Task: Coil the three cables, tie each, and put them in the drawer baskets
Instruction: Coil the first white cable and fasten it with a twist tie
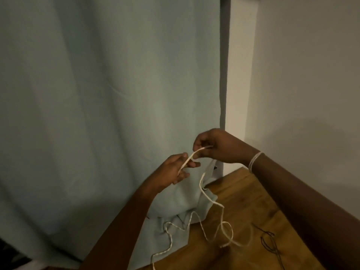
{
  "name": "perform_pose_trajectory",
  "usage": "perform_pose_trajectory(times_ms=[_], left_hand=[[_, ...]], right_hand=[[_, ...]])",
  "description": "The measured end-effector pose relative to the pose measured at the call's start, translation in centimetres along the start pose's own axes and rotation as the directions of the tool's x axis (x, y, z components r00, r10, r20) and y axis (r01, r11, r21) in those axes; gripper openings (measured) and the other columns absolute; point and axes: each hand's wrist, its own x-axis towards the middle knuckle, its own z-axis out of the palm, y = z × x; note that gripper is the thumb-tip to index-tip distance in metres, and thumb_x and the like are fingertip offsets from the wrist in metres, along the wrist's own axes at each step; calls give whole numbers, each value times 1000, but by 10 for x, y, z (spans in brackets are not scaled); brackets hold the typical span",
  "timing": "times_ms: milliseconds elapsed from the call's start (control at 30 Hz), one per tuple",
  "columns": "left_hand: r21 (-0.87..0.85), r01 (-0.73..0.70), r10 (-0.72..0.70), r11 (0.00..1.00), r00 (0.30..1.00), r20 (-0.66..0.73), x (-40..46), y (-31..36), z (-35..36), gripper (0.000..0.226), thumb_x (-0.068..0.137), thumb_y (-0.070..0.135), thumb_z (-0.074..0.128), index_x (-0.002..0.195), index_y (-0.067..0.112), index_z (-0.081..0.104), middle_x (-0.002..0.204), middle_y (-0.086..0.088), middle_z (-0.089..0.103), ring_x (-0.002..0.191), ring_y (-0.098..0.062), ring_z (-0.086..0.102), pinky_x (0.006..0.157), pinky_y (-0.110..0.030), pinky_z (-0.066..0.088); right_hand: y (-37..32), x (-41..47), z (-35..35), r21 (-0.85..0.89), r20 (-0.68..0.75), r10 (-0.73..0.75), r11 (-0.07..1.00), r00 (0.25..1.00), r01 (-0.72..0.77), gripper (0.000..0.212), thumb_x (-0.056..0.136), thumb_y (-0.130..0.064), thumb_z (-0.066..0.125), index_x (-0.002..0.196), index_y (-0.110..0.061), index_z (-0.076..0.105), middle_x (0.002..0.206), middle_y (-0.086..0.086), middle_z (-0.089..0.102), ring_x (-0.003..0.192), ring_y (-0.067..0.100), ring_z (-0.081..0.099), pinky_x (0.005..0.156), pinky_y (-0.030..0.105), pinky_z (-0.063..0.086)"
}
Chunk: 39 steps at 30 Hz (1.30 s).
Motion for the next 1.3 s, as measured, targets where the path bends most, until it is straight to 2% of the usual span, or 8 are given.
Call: perform_pose_trajectory(times_ms=[100, 300, 533, 767, 867, 967, 1133, 1300], left_hand=[[-330, -50, 104, 943, 983, 149, -6, 21, 6, 61, 103, 40, 22, 101, -3, 65, 113, -26, 69, 29, -4, 31, 101, -51, 49], [-558, -107, 183, 823, 980, 83, -5, 44, 17, 42, 98, 36, 41, 79, 6, 64, 85, -23, 68, 32, -8, 43, 61, -34, 56], [-684, -234, 202, 691, 971, -127, 8, 60, 24, 36, 100, 38, 34, 79, 17, 55, 141, -18, 53, 131, -31, 52, 109, -52, 32], [127, -186, 223, 974, 878, -424, 11, 43, 21, 37, 104, 33, 35, 127, 12, 56, 128, 10, 58, 99, 0, 55, 71, -12, 45], [443, -177, 291, 879, 935, -203, 12, 28, 31, 37, 105, 29, 35, 134, 10, 47, 142, 10, 44, 131, -6, 41, 109, -24, 35], [630, -178, 280, 756, 958, -65, 15, 17, 36, 27, 100, 23, 36, 95, 1, 52, 107, -15, 66, 99, -18, 59, 97, -50, 46], [75, -89, 89, 993, 996, 2, 8, 36, 36, 33, 102, 27, 31, 92, 8, 57, 58, -11, 69, 61, -25, 68, 94, -43, 45], [-689, -20, 248, 724, 940, 234, 1, 60, 39, 35, 94, 25, 36, 84, 0, 59, 34, -2, 39, 30, -13, 37, 100, -47, 49]], right_hand=[[10, 5, -6, 203, -122, 39, 979, 992, -14, 17, 80, -19, 81, 93, -10, 74, 84, 5, 72, 74, 18, 68, 74, 33, 58], [32, -10, 41, 615, -199, 193, 788, 961, -31, 13, 93, 0, 62, 105, 1, 66, 88, 10, 67, 79, 15, 64, 73, 38, 58], [7, -33, 91, 541, 574, 172, 654, 801, -528, 14, 97, -18, 58, 104, -11, 67, 100, 20, 72, 89, 30, 70, 86, 43, 58], [0, -45, 66, 154, 575, 182, 933, 797, -325, 32, 94, -35, 61, 78, -8, 69, 64, 4, 61, 59, 17, 55, 67, 33, 50], [-11, -40, 38, -40, 554, 194, 978, 810, -207, 34, 94, -34, 58, 85, -3, 71, 74, 9, 63, 66, 19, 55, 67, 36, 50], [-21, -30, -2, -140, 463, 158, 985, 872, -104, 25, 95, -24, 58, 87, -4, 70, 79, 8, 66, 68, 16, 57, 70, 34, 51], [-1, -16, -60, -13, 168, -10, 1000, 986, 12, 11, 91, -19, 68, 95, -13, 75, 86, -3, 72, 77, 10, 66, 75, 27, 55], [21, -9, -59, 320, -28, 5, 947, 1000, 4, 18, 94, -19, 64, 107, -8, 70, 96, 2, 73, 89, 13, 69, 84, 27, 57]])
